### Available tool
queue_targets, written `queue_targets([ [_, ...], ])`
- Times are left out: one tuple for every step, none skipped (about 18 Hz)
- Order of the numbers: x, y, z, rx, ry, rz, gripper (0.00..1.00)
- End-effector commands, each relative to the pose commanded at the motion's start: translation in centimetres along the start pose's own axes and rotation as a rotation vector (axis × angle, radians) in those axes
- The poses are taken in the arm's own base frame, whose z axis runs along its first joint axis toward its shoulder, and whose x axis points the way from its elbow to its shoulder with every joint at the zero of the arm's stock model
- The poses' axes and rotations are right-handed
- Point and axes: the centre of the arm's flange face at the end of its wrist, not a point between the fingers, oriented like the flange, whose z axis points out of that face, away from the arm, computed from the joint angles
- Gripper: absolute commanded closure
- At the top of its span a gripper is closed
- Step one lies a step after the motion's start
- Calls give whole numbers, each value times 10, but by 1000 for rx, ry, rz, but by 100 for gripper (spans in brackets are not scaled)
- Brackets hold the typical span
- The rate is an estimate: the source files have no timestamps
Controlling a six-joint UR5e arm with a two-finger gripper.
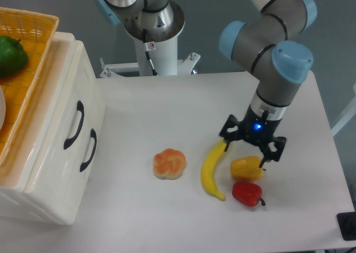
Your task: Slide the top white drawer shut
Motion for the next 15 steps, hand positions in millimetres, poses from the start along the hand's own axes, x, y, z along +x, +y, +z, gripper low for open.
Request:
queue_targets([
  [-7,9,2,-9,-3,16,0],
  [-18,17,3,-15,-9,38,0],
  [-28,24,5,-26,-15,63,0],
  [-35,32,10,-50,-12,99,0],
  [-41,36,14,-79,-10,151,0],
  [-46,38,20,-108,-3,204,0],
  [-52,40,21,-128,-5,246,0],
  [-63,39,18,-131,-21,264,0],
  [-74,38,18,-132,-35,267,0],
  [-81,38,17,-134,-42,267,0],
  [-84,38,23,-134,-38,267,0],
  [-87,39,29,-133,-32,267,0],
  [-89,40,34,-134,-25,266,0],
  [-90,41,37,-134,-21,264,0],
  [-91,41,39,-127,-22,261,0],
])
